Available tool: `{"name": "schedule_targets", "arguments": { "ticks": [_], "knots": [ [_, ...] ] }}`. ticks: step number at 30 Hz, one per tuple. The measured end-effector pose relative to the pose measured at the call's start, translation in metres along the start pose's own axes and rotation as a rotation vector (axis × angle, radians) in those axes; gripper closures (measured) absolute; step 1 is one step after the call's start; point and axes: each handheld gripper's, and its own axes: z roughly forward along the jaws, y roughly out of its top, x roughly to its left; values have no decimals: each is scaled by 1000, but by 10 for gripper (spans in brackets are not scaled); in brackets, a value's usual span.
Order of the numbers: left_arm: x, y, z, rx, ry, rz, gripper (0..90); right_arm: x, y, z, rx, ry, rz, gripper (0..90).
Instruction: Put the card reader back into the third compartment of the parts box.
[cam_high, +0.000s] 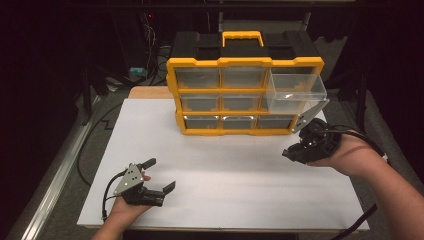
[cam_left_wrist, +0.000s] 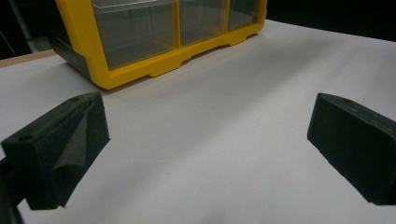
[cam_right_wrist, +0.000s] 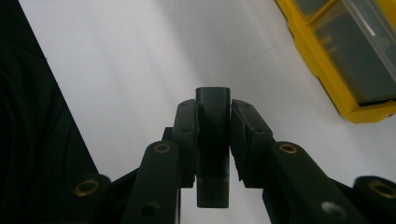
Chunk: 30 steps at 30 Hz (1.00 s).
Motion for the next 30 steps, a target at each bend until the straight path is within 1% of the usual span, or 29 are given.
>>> {"name": "schedule_targets", "arguments": {
  "ticks": [7, 18, 21, 25, 27, 30],
  "knots": [
    [0, 0, 0, 1, -2, 2, 1, -2, 6, -15, -9, -5, -3, 745],
    [0, 0, -1, 0, -2, 3, 2, -8, 18, -41, -21, -32, -3, 745],
    [0, 0, 0, -5, -1, -3, 2, -9, 21, -48, -20, -41, 3, 745],
    [0, 0, -1, -1, -3, 2, 1, -11, 25, -56, -23, -48, 3, 745],
    [0, 0, -1, -3, -4, -1, 2, -12, 26, -60, -26, -47, 7, 745],
    [0, 0, -1, -3, -5, 0, 1, -14, 29, -66, -28, -48, 2, 746]
  ]
}}
